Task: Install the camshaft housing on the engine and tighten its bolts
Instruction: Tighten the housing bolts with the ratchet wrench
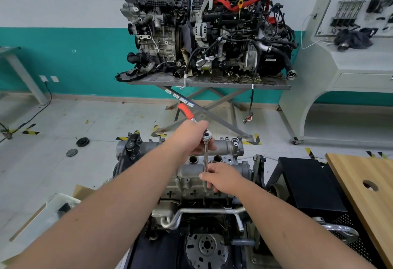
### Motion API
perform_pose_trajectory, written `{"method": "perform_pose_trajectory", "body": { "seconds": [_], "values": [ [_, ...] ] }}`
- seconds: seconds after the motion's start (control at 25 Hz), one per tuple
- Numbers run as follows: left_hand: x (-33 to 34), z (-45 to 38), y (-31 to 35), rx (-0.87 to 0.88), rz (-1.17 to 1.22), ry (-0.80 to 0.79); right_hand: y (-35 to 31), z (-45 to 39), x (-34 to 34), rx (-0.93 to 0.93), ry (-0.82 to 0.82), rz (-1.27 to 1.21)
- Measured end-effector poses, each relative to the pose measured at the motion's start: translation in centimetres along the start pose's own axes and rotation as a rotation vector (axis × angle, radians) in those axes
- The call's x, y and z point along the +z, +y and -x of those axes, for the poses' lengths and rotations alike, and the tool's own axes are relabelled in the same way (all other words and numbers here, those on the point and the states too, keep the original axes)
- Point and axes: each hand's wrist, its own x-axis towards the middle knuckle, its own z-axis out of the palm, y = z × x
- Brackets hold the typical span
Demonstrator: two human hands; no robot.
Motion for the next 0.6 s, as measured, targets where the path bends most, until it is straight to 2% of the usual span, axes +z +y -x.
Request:
{"method": "perform_pose_trajectory", "body": {
  "seconds": [0.12, 0.28, 0.36, 0.44, 0.52, 0.56, 0.6],
  "values": [
    [-0.2, 0.3, 2.0, 0.067, -0.490, -0.046, -0.1, 0.0, -0.2, -0.018, -0.020, 0.020],
    [0.8, 1.0, 3.3, 0.464, -1.242, -0.070, -0.2, 0.0, -0.1, -0.028, -0.005, 0.062],
    [1.3, 1.3, 2.5, 0.663, -1.516, -0.106, -0.2, 0.0, 0.0, -0.023, -0.006, 0.070],
    [1.1, 1.4, 0.6, 1.032, -1.568, 0.039, -0.1, -0.1, 0.0, -0.025, -0.009, 0.071],
    [0.3, 1.2, -1.8, 1.353, -1.395, 0.335, -0.1, -0.1, 0.0, -0.036, -0.004, 0.057],
    [0.1, 0.8, -2.9, 1.398, -1.250, 0.460, 0.0, -0.1, 0.1, -0.044, 0.000, 0.038],
    [0.1, 0.4, -3.6, 1.355, -1.104, 0.505, 0.0, -0.2, 0.2, -0.054, 0.004, 0.016]
  ]
}}
